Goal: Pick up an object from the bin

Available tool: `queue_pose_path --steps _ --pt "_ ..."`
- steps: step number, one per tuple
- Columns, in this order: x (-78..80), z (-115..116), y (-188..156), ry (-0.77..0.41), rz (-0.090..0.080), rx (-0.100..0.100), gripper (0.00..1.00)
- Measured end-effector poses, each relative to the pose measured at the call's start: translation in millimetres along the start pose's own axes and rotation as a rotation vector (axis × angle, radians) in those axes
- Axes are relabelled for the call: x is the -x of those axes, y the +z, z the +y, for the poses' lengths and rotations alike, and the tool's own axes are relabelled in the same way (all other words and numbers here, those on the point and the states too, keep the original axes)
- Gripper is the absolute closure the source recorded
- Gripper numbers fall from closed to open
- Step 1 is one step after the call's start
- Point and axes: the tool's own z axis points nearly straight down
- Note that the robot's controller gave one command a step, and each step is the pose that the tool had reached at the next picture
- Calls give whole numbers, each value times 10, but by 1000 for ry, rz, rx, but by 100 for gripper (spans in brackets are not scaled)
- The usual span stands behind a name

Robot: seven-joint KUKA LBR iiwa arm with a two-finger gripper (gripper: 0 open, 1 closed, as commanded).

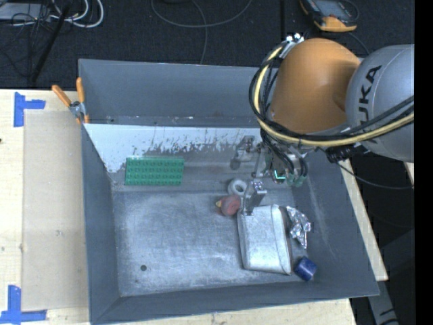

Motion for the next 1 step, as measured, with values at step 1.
queue_pose_path --steps 1 --pt "116 -133 1658 -87 -11 1 0"
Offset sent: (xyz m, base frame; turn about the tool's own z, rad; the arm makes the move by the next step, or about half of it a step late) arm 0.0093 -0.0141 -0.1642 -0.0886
